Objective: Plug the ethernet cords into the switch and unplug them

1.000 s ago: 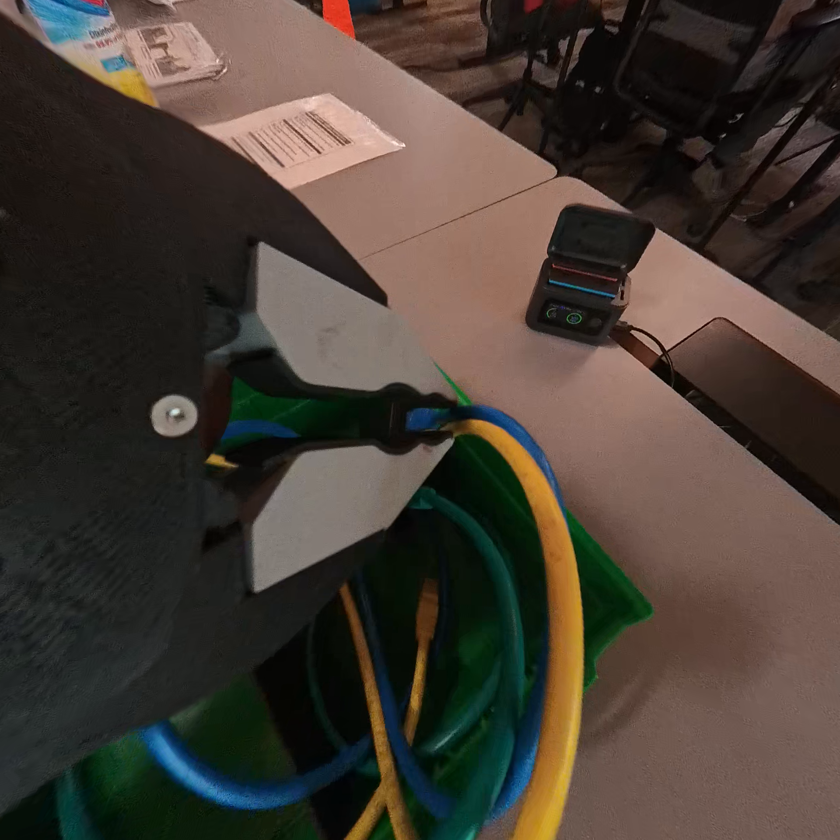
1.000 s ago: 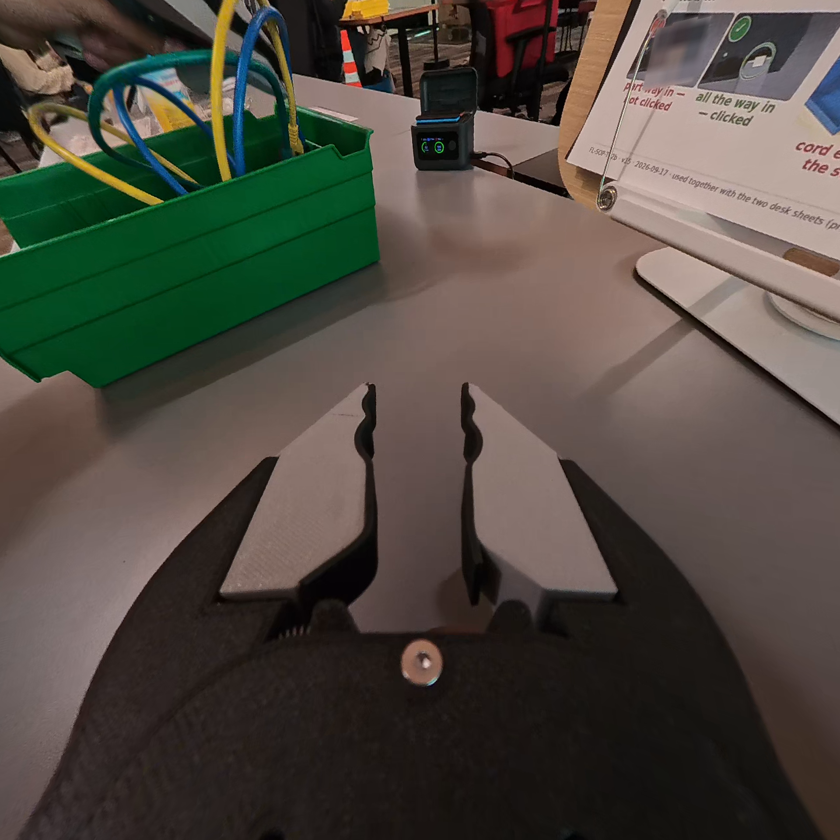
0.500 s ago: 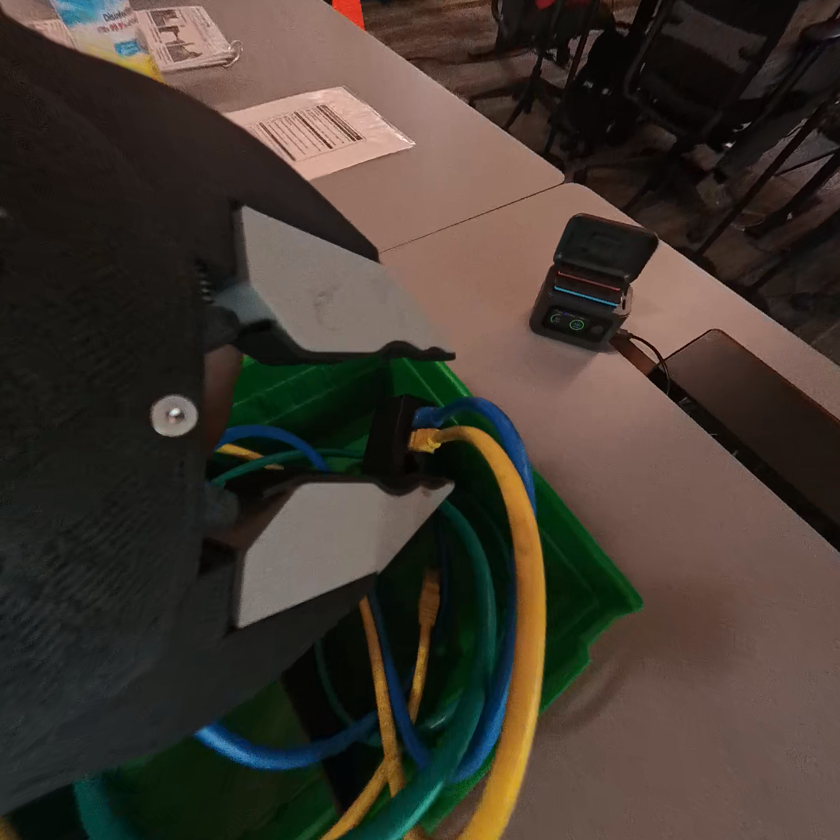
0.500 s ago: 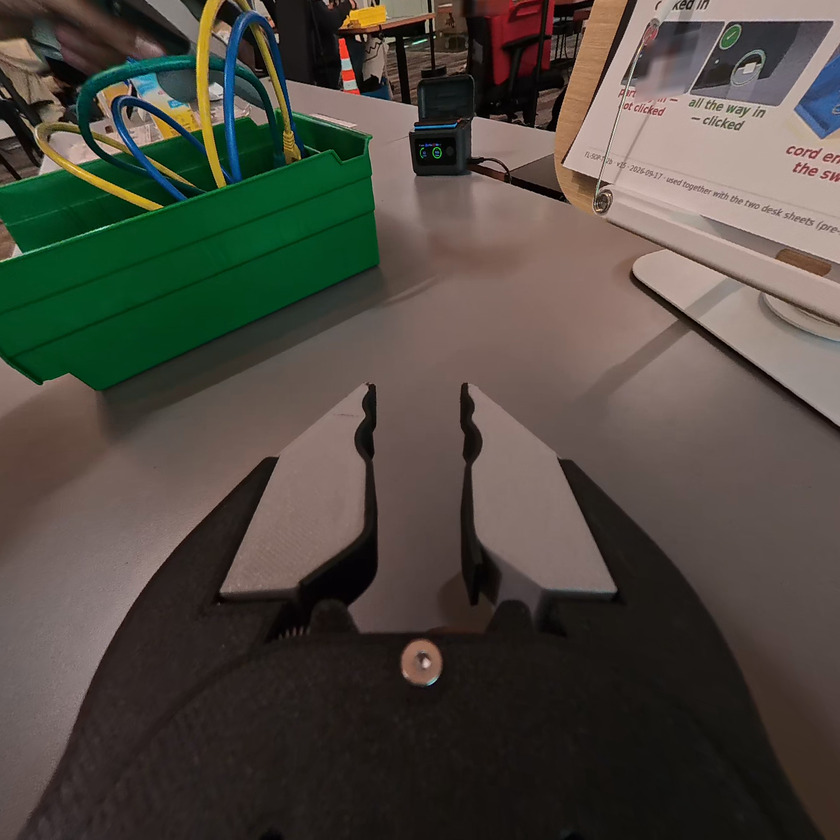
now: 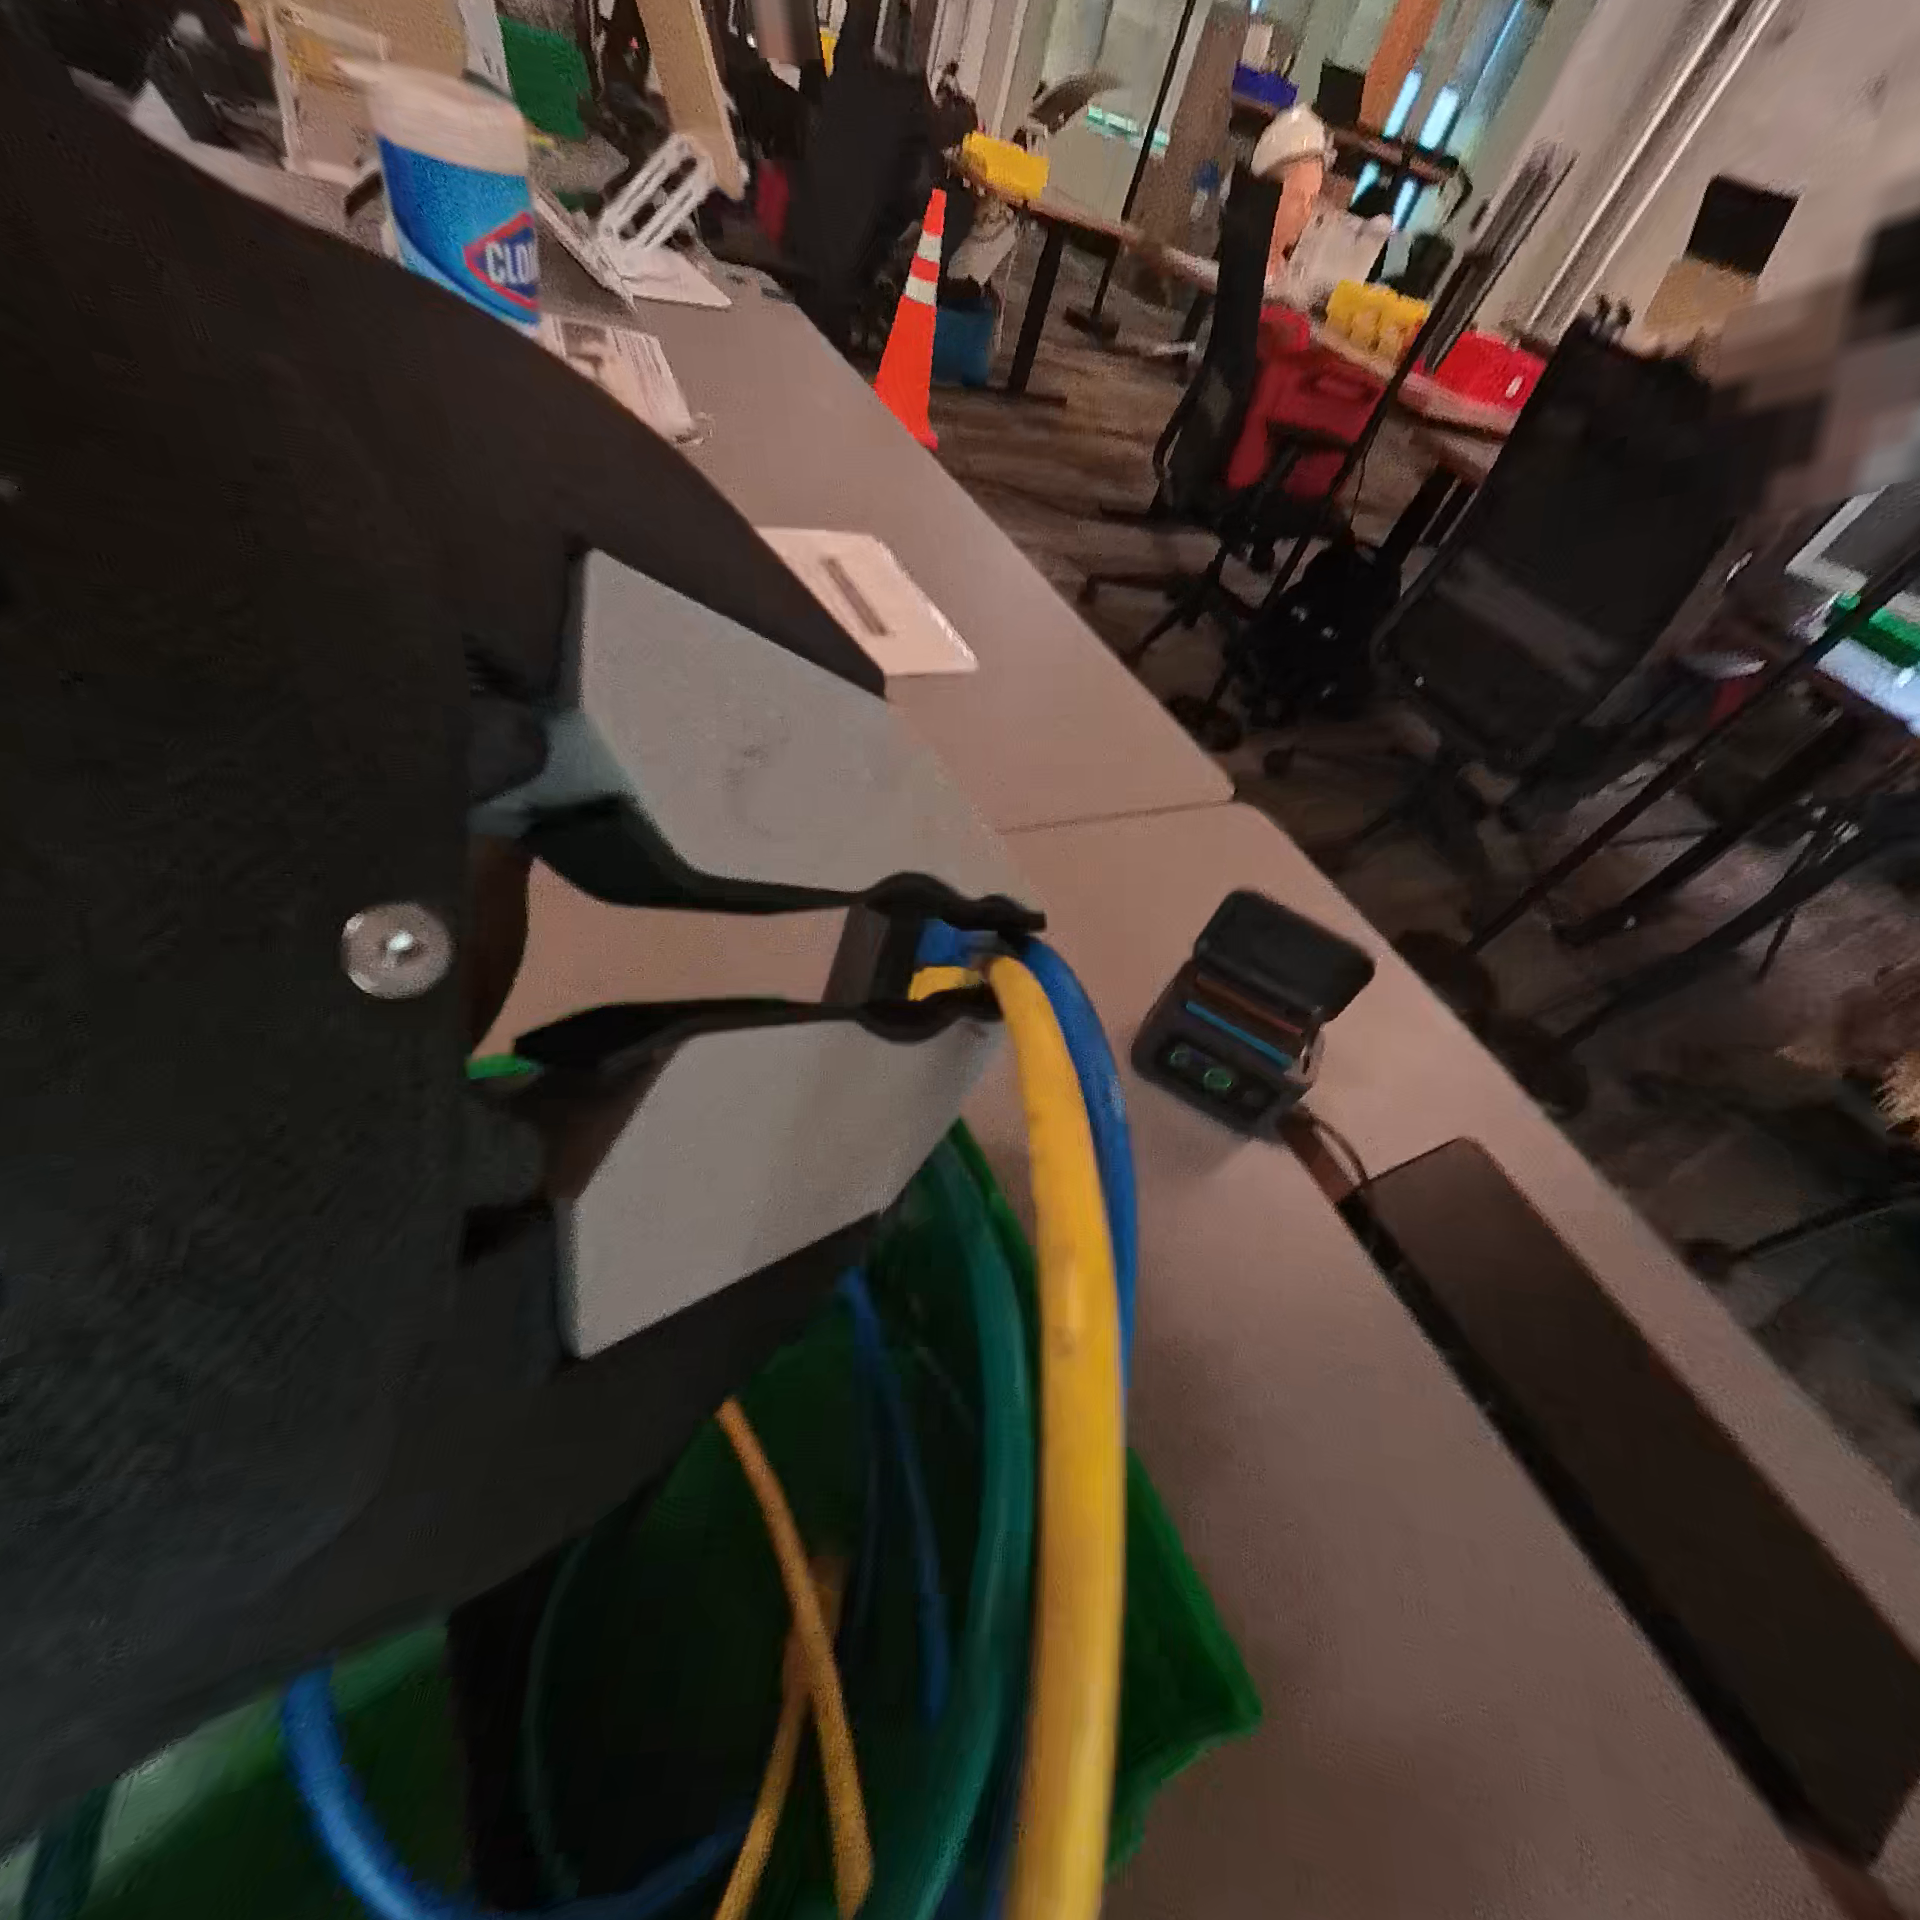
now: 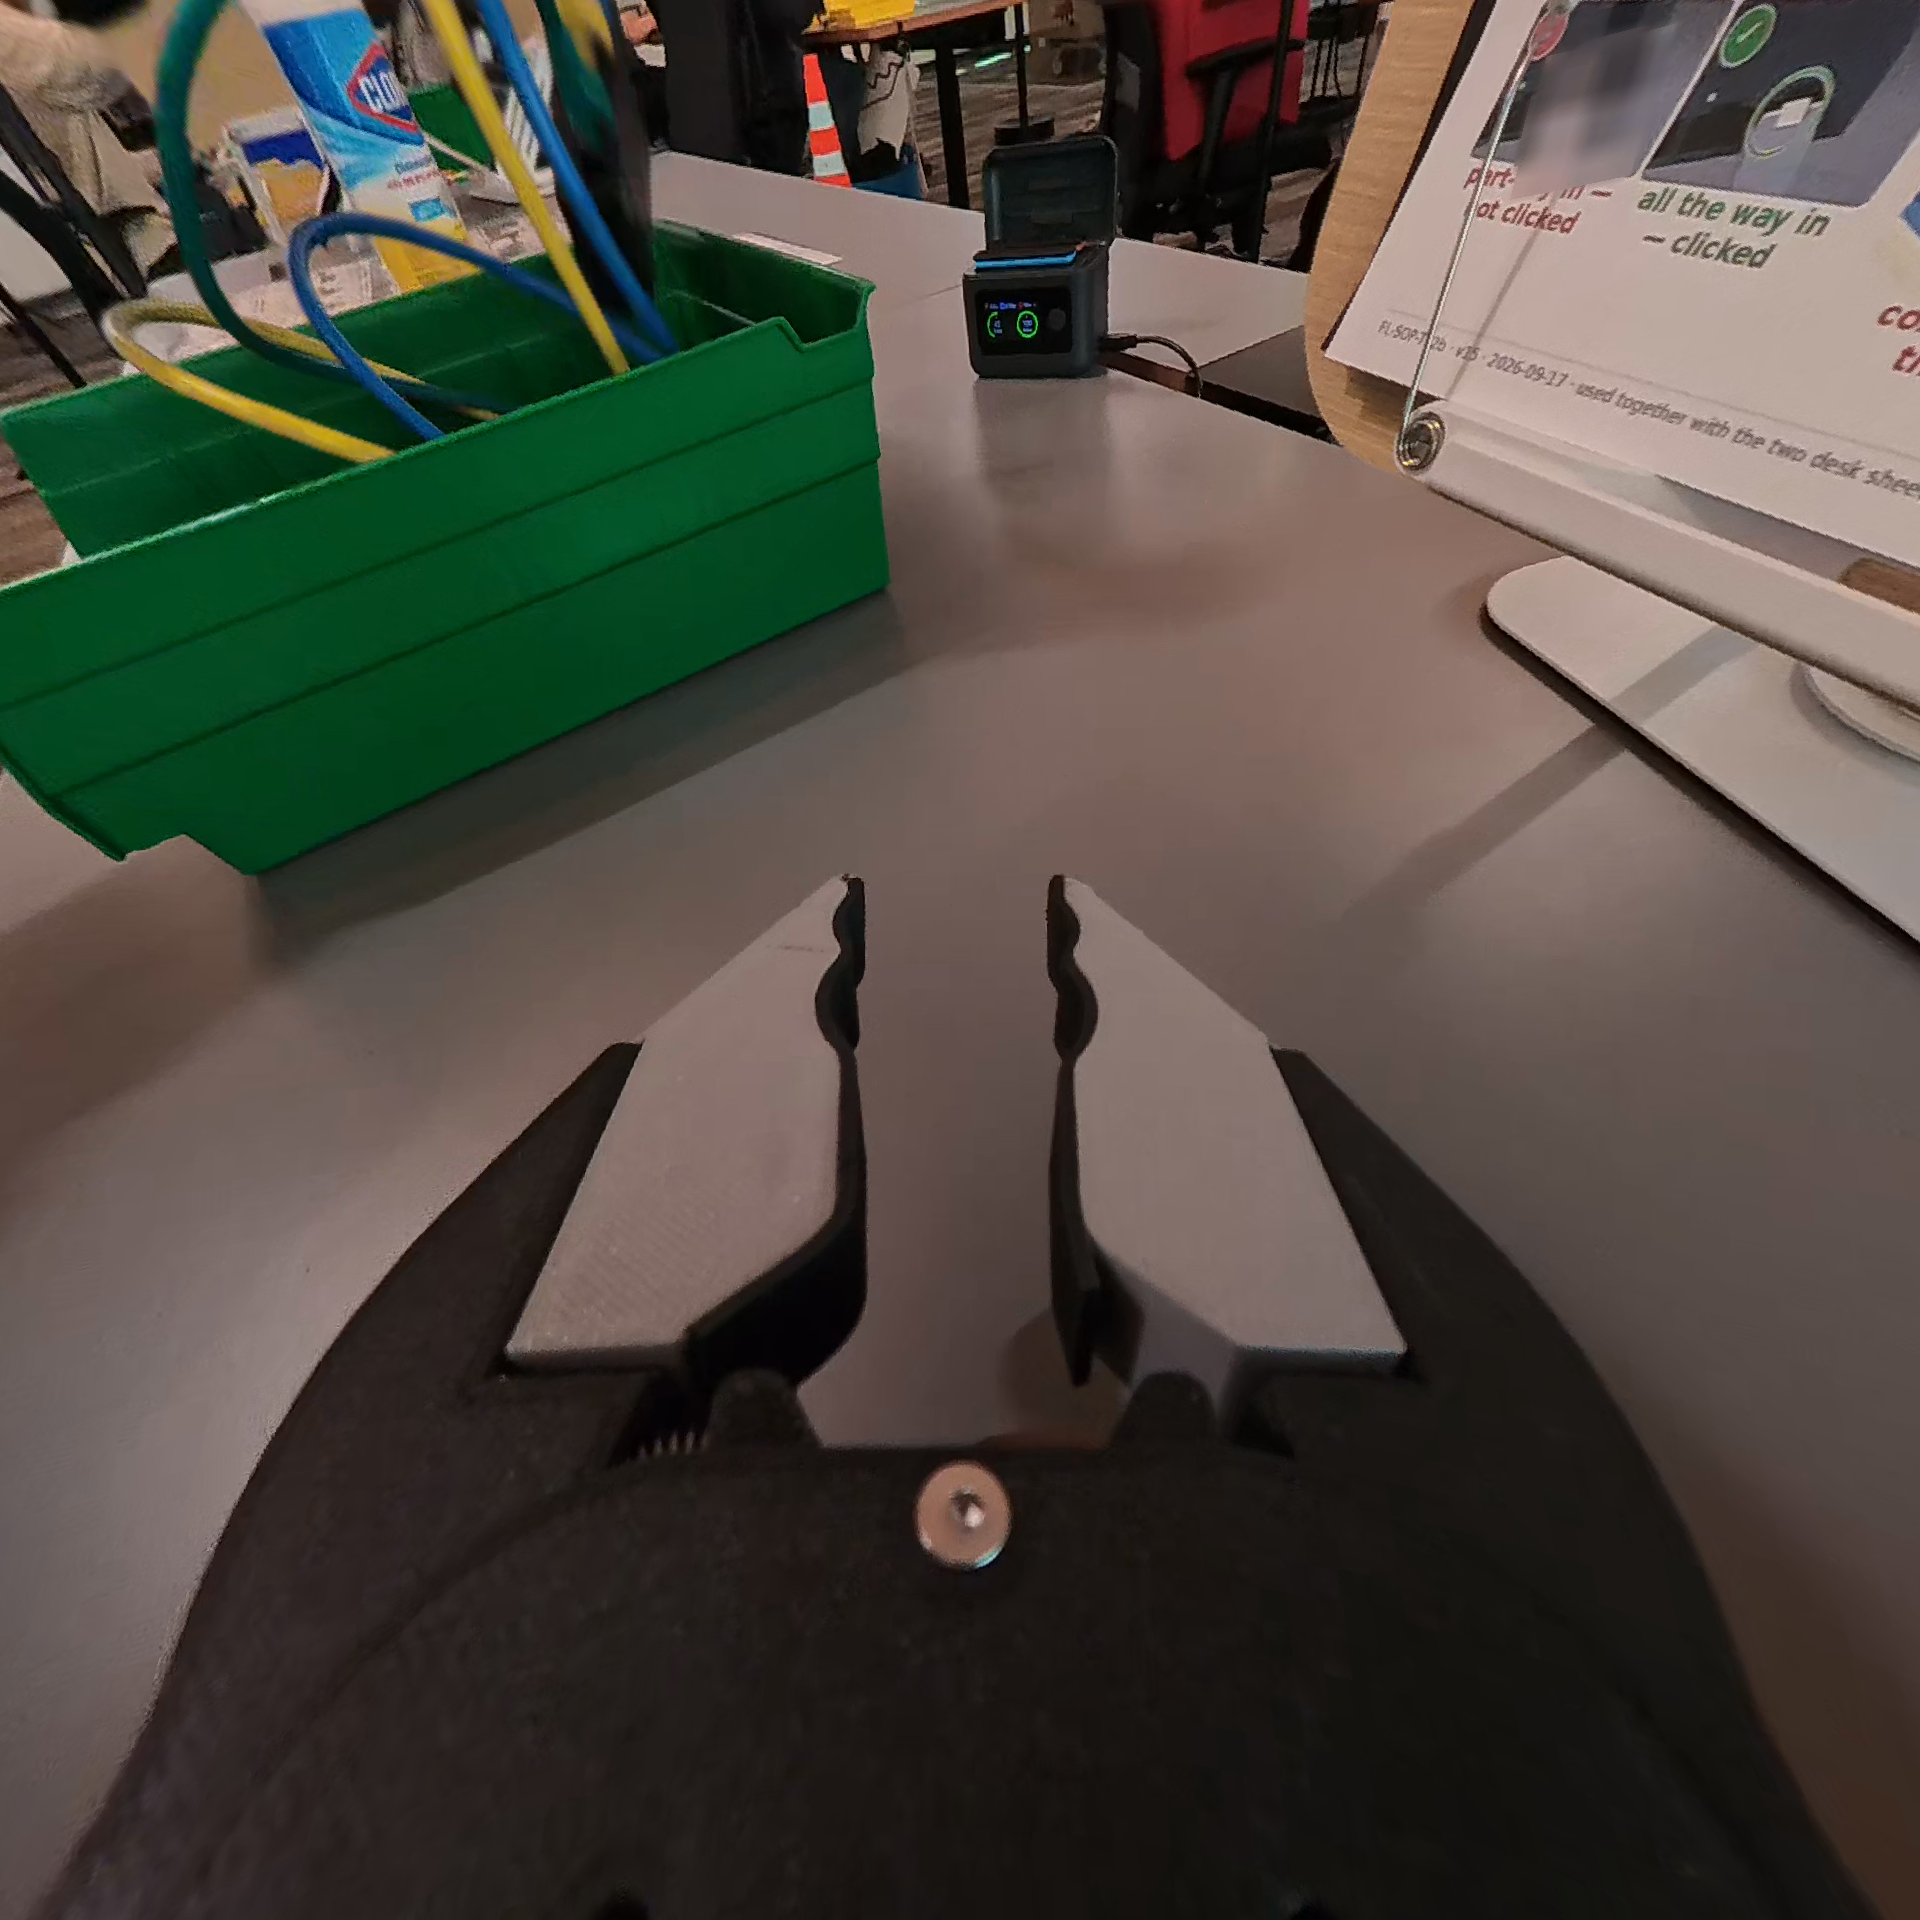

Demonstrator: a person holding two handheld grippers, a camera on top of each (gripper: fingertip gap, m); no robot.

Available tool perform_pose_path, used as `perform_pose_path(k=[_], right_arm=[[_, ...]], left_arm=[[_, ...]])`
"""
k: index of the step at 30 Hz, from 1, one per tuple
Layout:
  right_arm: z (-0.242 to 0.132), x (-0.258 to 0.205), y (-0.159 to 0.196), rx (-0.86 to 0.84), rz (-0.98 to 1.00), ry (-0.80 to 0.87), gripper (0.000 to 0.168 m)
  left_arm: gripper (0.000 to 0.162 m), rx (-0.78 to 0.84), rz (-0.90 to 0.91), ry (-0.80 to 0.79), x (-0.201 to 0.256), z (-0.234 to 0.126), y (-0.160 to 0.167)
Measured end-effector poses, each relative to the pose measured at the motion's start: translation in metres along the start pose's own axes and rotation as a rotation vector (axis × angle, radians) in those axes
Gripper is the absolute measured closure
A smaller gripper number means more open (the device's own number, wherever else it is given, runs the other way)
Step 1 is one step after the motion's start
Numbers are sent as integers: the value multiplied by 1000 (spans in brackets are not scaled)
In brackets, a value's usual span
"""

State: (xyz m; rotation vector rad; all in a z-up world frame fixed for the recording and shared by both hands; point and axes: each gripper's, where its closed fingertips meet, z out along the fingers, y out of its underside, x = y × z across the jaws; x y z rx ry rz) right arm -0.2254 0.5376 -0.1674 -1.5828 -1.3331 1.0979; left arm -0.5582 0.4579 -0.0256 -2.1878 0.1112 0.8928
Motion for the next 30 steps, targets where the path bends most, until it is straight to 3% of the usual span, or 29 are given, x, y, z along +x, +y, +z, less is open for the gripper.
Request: perform_pose_path(k=[3, 7, 14, 18, 23, 30], right_arm=[[0, -2, -1, 4, -21, 6, 137], [-1, -3, -1, 6, -33, 10, 137], [-3, -2, -2, 14, -31, 19, 137], [-5, 0, -4, 23, -33, 28, 137], [-12, 6, -14, 66, -25, 50, 135], [-36, 28, -35, 184, 34, 109, 132]], left_arm=[[153, 110, -25, -133, -40, -37, -33], [154, 241, -95, -193, -82, -98, -92], [153, 446, -119, -336, -161, -235, -220], [154, 532, -141, -345, -179, -303, -269], [154, 637, -70, -221, -132, -334, -296], [154, 642, 86, 2, 13, -276, -271]])
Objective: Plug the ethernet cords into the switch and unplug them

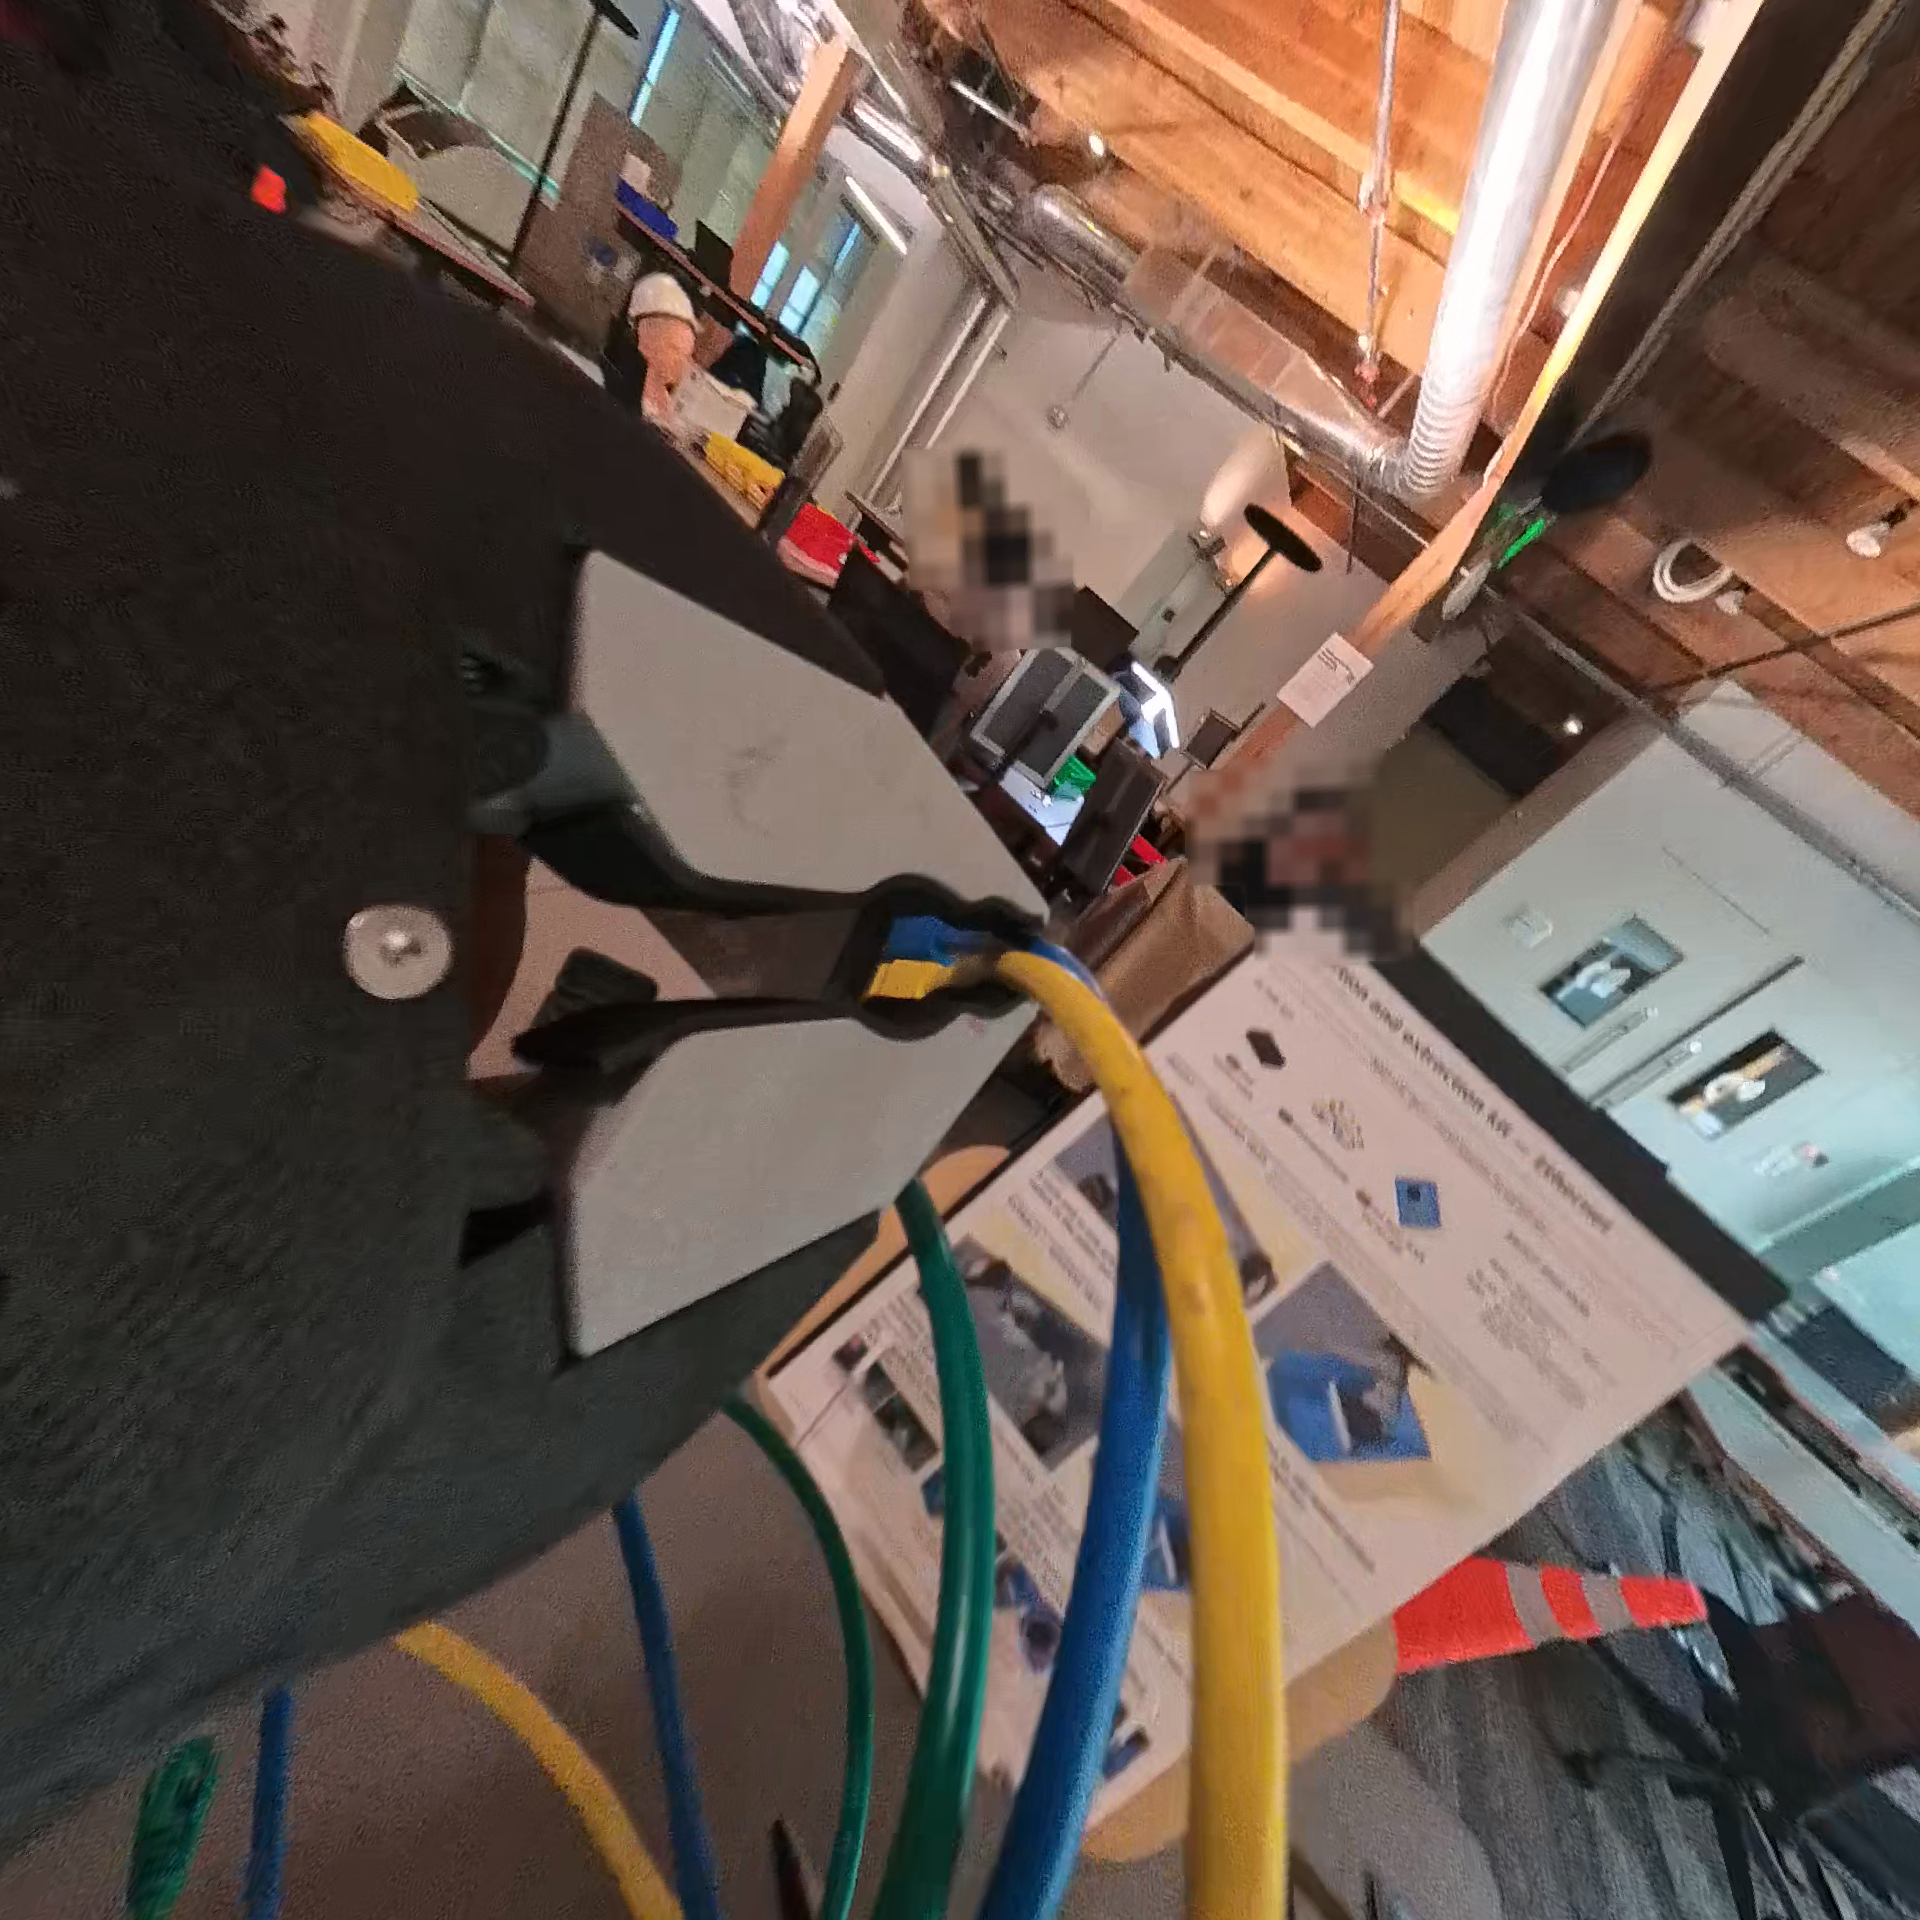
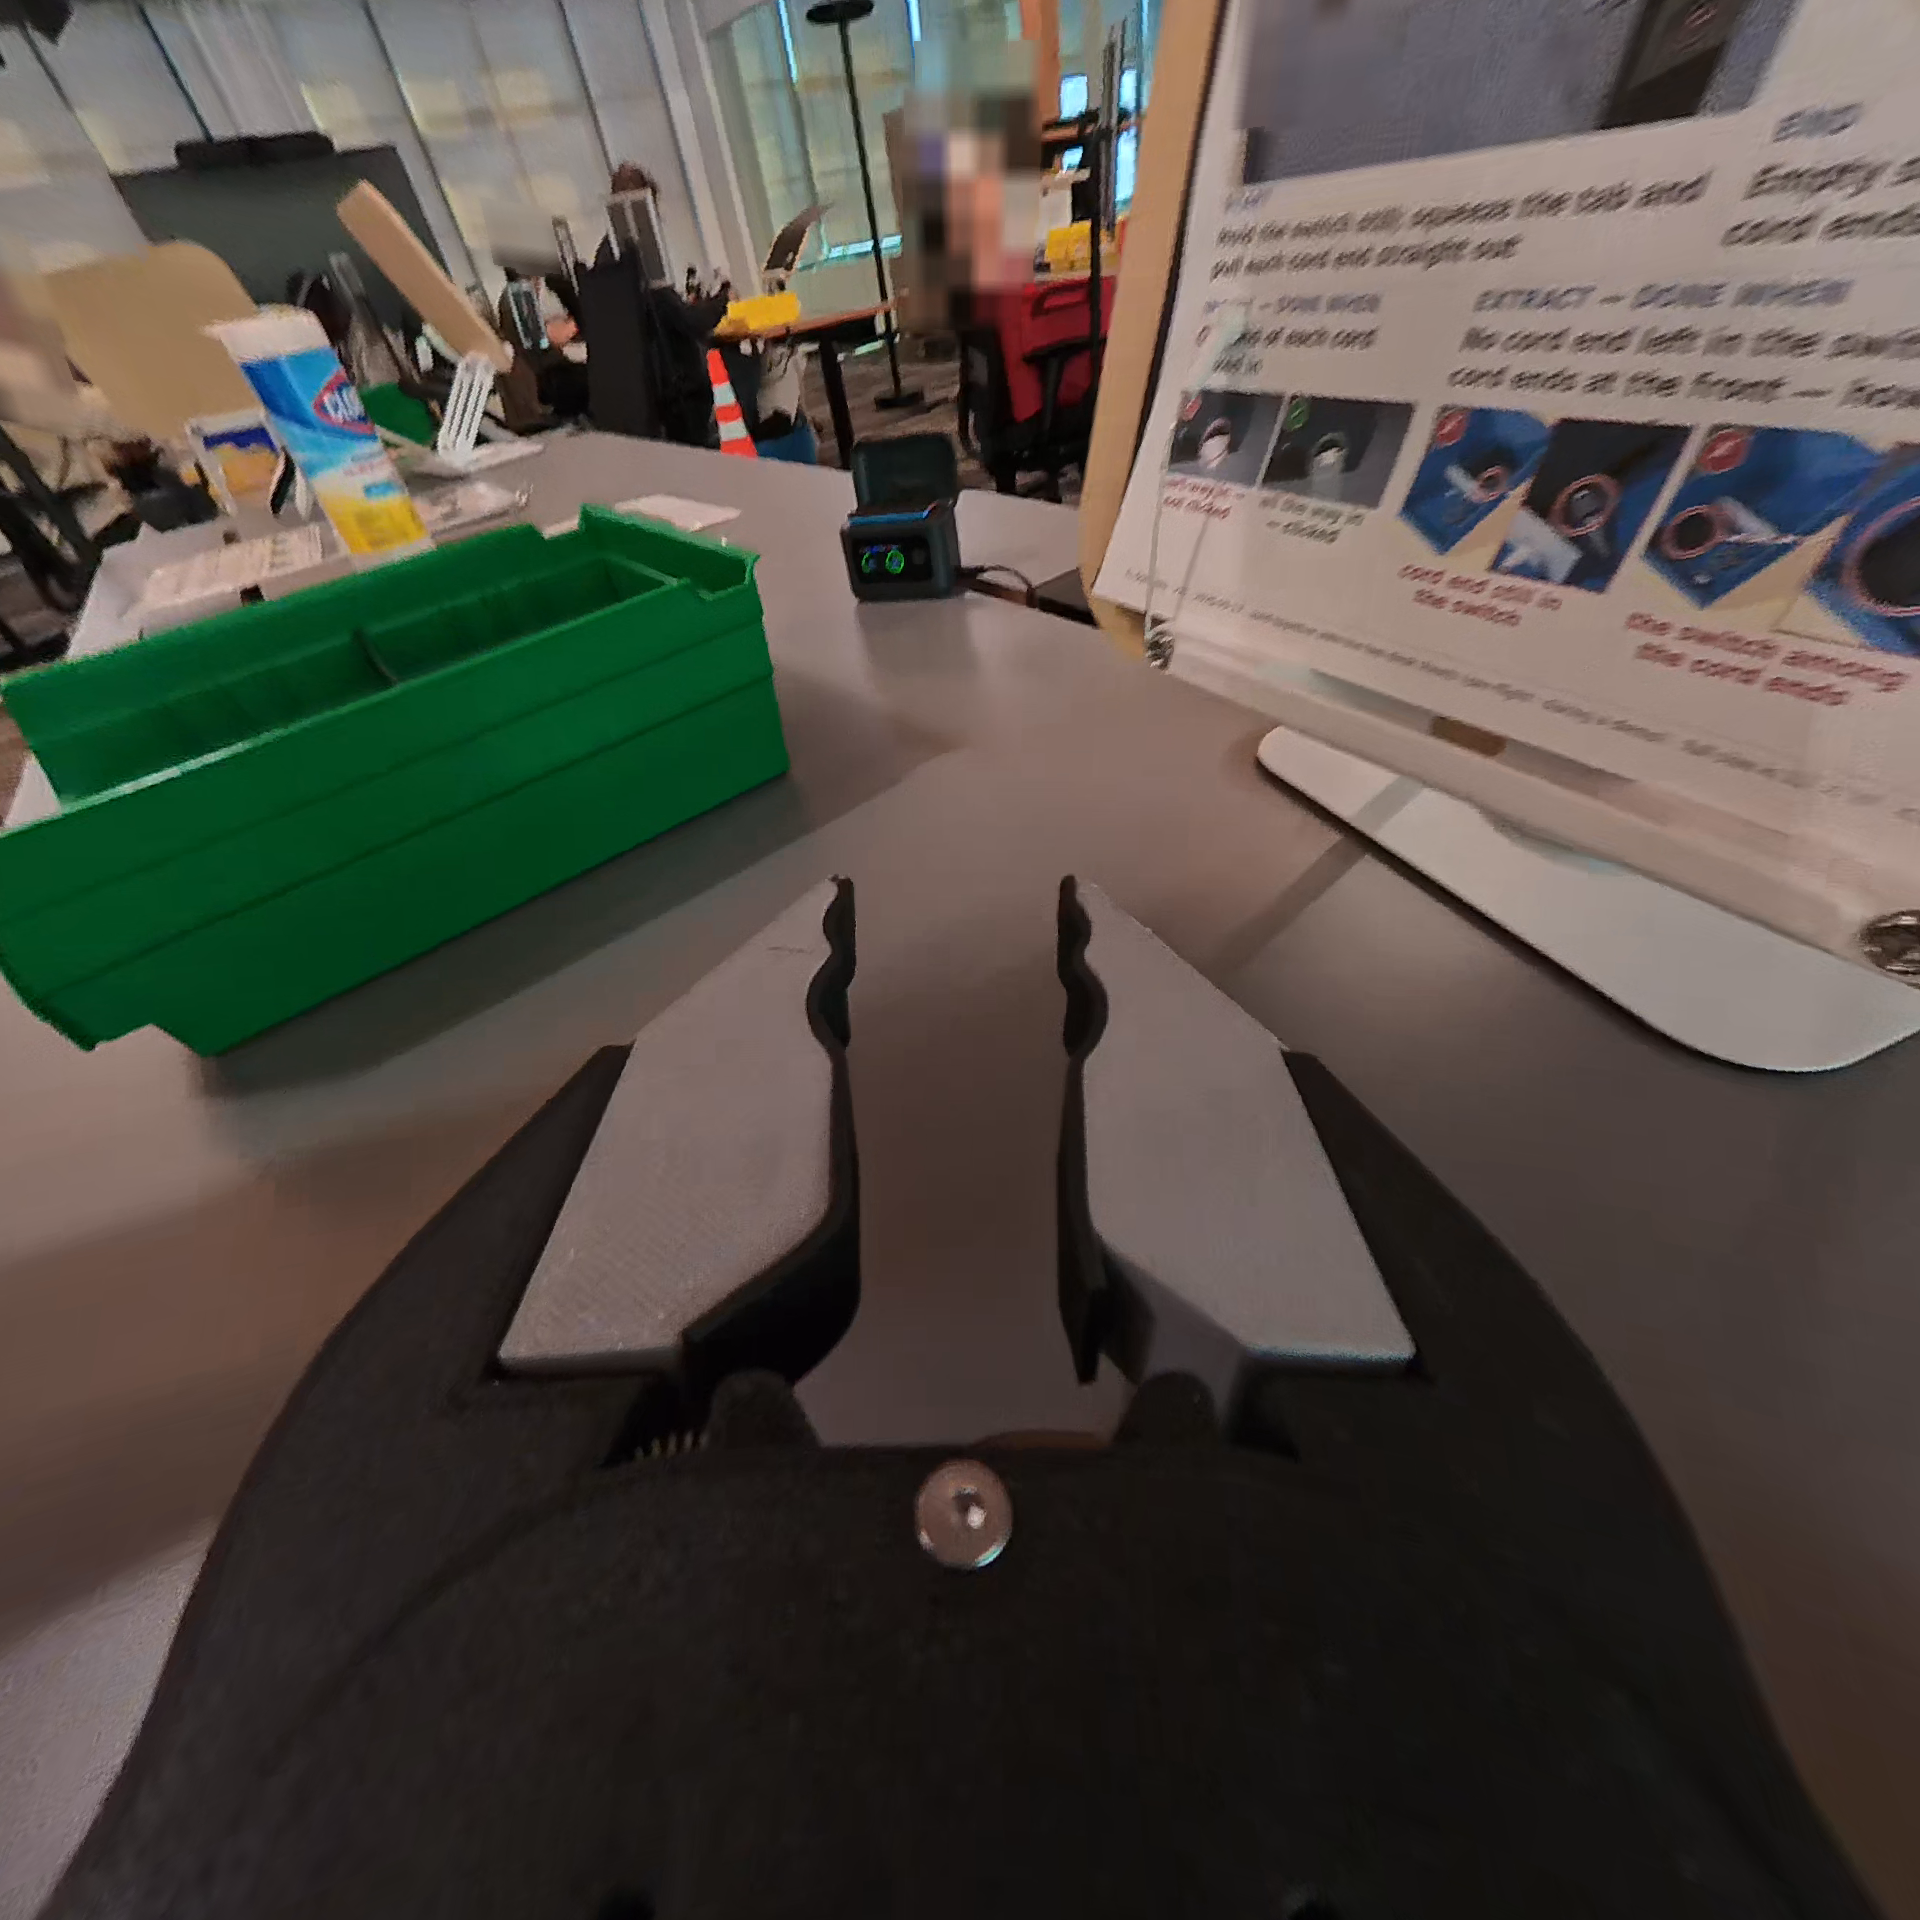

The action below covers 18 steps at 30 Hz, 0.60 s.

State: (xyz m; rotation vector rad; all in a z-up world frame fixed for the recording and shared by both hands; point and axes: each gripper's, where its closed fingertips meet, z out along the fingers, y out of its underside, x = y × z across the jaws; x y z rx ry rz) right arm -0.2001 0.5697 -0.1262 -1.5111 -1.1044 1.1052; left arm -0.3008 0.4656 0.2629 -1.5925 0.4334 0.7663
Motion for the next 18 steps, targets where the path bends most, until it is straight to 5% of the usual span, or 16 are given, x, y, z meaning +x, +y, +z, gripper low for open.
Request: perform_pose_path(k=[8, 12, 18], right_arm=[[-16, 11, -22, 96, 55, -34, 124], [-20, 9, -30, 124, 67, -56, 119], [-21, 13, -29, 103, 94, -91, 106]], left_arm=[[154, 100, -47, 182, 207, 30, 110], [155, 179, -105, 206, 271, 44, 133], [155, 416, 51, 263, 335, 32, 142]])
